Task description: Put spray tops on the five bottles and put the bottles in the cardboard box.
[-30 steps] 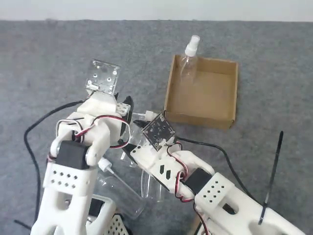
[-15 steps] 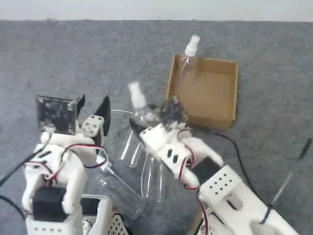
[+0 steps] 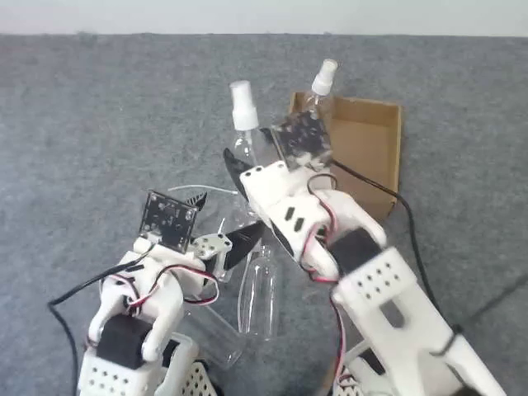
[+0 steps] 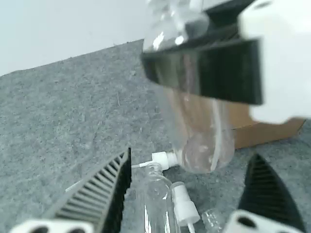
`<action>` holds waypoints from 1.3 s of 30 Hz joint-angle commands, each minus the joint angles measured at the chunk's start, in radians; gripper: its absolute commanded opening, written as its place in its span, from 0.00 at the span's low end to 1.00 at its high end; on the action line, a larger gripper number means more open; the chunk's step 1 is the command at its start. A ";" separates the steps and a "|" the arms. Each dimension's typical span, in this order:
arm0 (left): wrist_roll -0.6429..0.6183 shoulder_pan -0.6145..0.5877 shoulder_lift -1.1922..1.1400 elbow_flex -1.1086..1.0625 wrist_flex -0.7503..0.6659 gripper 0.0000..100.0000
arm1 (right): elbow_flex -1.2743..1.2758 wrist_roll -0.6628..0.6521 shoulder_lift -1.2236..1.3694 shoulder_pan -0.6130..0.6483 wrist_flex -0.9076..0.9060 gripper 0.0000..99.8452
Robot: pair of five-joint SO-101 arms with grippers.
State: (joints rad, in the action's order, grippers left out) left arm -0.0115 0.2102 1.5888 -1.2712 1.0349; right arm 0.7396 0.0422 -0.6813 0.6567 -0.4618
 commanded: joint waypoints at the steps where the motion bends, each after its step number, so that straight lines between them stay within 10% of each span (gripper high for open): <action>1: 0.005 0.000 0.023 -0.028 -0.077 0.36 | -0.080 0.012 0.005 0.051 -0.010 0.01; 18: 0.026 -0.071 0.028 -0.084 -0.127 0.34 | -0.126 0.006 -0.189 0.054 -0.292 0.01; 29: 0.028 -0.071 0.029 -0.110 -0.132 0.33 | -0.473 -0.193 0.035 -0.380 -0.447 0.01; 39: 0.028 -0.081 0.029 -0.110 -0.129 0.20 | -0.410 -0.210 0.398 -0.599 -0.111 0.01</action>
State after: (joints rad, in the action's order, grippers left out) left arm 0.0069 0.1350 1.6026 -1.3878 0.9306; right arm 0.3345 -0.1511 -0.3299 0.0982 -0.6966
